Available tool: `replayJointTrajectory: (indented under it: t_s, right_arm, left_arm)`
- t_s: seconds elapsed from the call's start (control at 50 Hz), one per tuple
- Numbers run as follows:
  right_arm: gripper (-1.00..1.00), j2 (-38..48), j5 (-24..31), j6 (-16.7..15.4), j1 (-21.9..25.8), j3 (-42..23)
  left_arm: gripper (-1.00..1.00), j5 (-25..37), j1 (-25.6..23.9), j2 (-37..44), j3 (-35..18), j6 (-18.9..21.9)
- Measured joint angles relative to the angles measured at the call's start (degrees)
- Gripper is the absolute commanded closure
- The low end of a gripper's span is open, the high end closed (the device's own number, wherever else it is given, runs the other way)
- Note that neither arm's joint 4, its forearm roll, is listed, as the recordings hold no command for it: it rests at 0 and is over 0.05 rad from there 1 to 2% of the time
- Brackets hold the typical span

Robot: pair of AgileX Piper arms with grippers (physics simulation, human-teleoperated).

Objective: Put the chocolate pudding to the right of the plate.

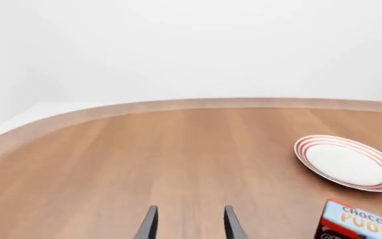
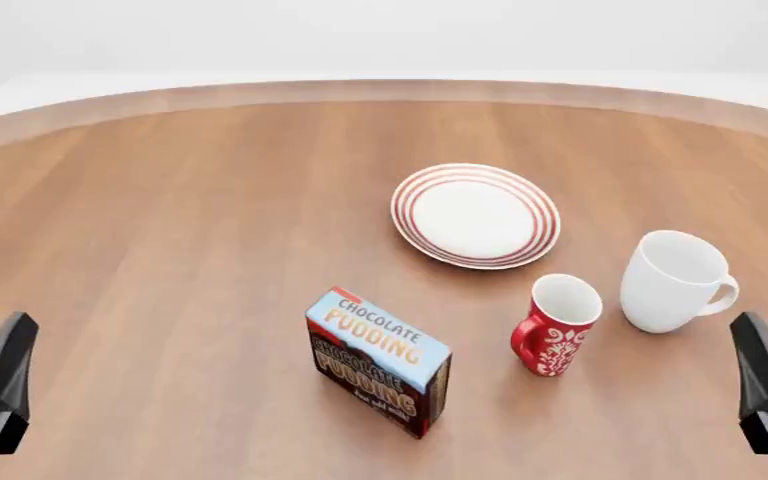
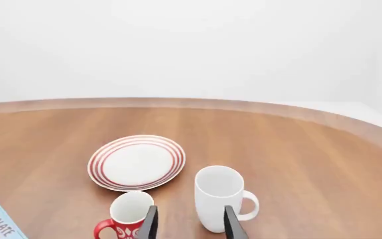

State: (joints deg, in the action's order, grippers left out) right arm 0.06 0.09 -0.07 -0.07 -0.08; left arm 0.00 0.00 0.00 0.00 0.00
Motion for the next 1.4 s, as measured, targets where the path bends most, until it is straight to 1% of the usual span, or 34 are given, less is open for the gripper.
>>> replayJointTrajectory:
  t_s: [0.28, 0.38, 0.42, 0.54, 0.7, 0.78, 0.94, 1.1, 1.26, 1.4]
  right_arm:
    - [-1.0, 0.02, 0.6, -0.02, -0.14, -0.36]
    - [-1.0, 0.09, 3.25, 0.09, 0.9, -2.26]
    - [-1.0, 0.11, 5.03, 0.86, 1.64, -3.62]
    - [-1.0, 1.32, 11.06, 0.57, 4.8, -9.56]
    - [-1.0, 7.56, 16.39, -0.67, 9.95, -19.26]
    - [-1.0, 11.96, 18.05, -1.64, 12.79, -24.38]
    - [-1.0, 21.78, 20.89, -2.31, 19.1, -34.82]
    - [-1.0, 31.39, 24.39, -5.29, 23.99, -45.25]
    - [-1.0, 39.72, 27.7, -7.33, 28.04, -52.48]
    - [-1.0, 46.01, 29.79, -8.57, 30.49, -57.79]
  left_arm:
    - [-1.0, 0.0, 0.0, 0.0, 0.0, 0.0]
    - [-1.0, 0.0, 0.0, 0.0, 0.0, 0.0]
    - [-1.0, 0.0, 0.0, 0.0, 0.0, 0.0]
    - [-1.0, 0.0, 0.0, 0.0, 0.0, 0.0]
    - [-1.0, 0.0, 0.0, 0.0, 0.0, 0.0]
    - [-1.0, 0.0, 0.0, 0.0, 0.0, 0.0]
    - [-1.0, 0.0, 0.0, 0.0, 0.0, 0.0]
    - [-1.0, 0.0, 0.0, 0.0, 0.0, 0.0]
    - [-1.0, 0.0, 0.0, 0.0, 0.0, 0.0]
    - [-1.0, 0.0, 0.0, 0.0, 0.0, 0.0]
